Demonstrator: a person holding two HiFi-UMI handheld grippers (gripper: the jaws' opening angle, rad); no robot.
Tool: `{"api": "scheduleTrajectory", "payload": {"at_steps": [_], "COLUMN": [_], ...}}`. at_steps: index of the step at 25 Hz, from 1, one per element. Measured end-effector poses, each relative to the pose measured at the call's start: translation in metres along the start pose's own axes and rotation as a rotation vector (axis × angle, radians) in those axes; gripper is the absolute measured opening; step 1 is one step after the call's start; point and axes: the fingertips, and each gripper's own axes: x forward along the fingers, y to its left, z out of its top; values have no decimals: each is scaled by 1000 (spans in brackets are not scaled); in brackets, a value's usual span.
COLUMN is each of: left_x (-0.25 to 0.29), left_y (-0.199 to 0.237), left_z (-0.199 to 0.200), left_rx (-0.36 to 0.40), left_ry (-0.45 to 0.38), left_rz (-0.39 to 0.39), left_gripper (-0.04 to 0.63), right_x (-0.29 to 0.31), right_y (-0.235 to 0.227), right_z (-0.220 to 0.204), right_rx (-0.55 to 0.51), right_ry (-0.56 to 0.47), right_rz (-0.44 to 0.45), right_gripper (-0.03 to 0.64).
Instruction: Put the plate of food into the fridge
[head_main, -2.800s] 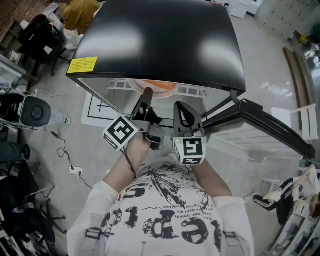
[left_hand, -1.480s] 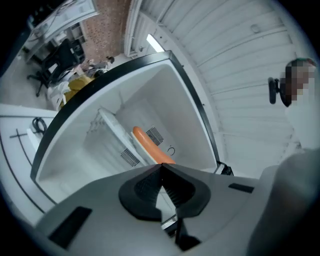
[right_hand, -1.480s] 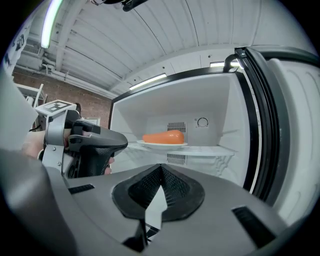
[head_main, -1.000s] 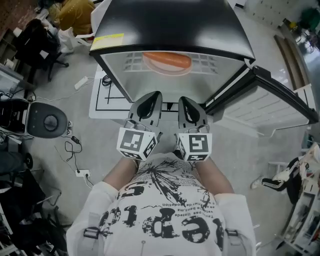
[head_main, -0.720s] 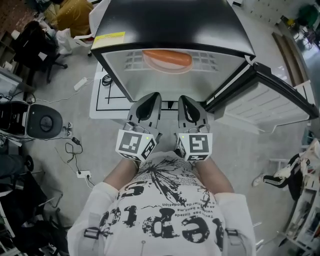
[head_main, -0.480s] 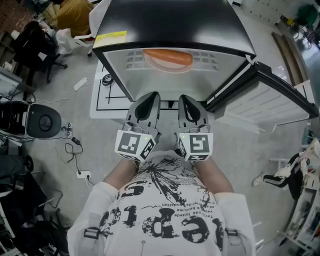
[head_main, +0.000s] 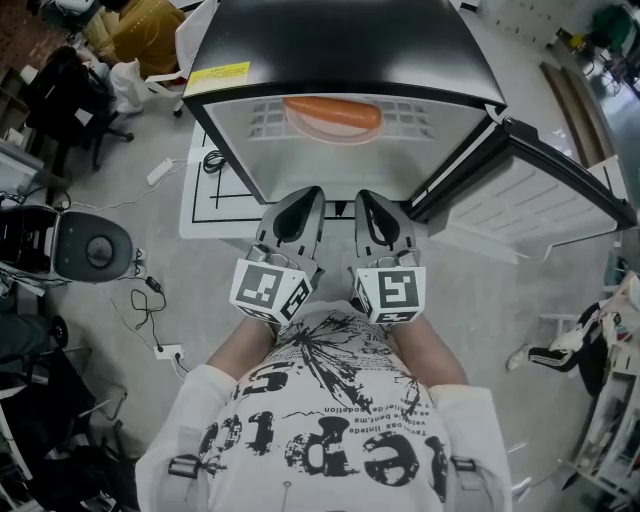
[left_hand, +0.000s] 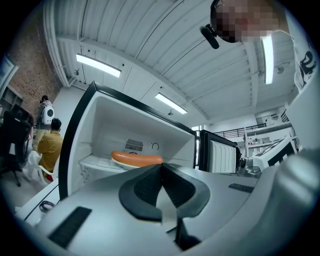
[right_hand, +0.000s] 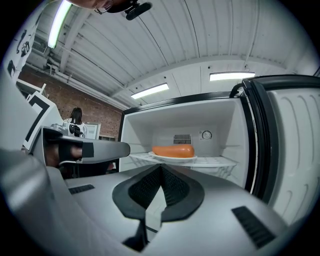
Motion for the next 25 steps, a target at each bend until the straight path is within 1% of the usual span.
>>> {"api": "scheduleTrajectory", "payload": {"at_steps": [6,12,16,20,25], "left_x": [0,3,6,13,21], "left_y": [-2,2,-3,-4,-3], "left_z": [-1,0,8,8,3], "left_rx": [-17,-26,-36,-33,-75], "left_ry": [-1,-7,-33,-31,-15], "left_rz": [-4,13,-13,-13,-13], "left_gripper": [8,8,8,8,8], "right_x": [0,2,3,4,6], "right_y": [-2,-7,-14,-21,-30], "right_z": [0,-2,-3,-1,2], "right_rx": [7,22,34,30,34], "right_ry": [3,13,15,0,-14], "right_rz": [5,9,0,-2,-4], "right_gripper": [2,1,0,2,2]}}
